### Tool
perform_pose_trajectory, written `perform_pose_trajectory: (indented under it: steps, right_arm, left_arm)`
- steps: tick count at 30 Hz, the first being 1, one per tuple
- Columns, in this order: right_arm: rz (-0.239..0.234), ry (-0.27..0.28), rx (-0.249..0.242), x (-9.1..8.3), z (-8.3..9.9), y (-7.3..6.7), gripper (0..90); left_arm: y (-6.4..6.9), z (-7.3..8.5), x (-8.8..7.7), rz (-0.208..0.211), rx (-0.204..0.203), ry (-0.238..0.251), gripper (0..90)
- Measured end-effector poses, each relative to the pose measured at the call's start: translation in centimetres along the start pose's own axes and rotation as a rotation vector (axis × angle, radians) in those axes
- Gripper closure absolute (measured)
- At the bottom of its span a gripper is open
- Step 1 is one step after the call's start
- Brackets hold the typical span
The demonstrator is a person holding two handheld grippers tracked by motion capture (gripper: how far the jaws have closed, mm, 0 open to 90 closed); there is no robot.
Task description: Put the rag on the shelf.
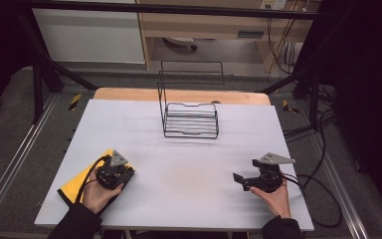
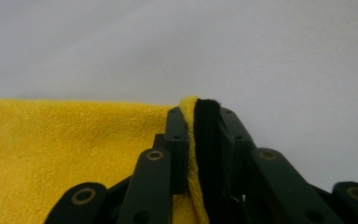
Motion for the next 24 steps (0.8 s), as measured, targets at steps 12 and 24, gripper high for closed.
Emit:
perform_pose_trajectory:
  steps: [12, 24]
  right_arm:
    - [0.000, 0.003, 0.003, 0.0, 0.0, 0.0, 1.5]
    - [0.003, 0.004, -0.001, 0.2, -0.1, 0.0, 1.8]
  left_arm:
    - [-0.2, -0.3, -2.0, 0.043, -0.072, 0.082, 77.7]
    - [2.0, -2.1, -2.5, 0.073, -0.085, 0.127, 77.5]
Point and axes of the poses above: each handheld gripper's, and its own axes: x roughly forward along the jaws, z roughly out of its underside, y roughly to its right, the point moved 2 cm from there along x, roughly forward along the jaws, and after that the axes turned 11 degrees about -y, right-handed, at the moved point
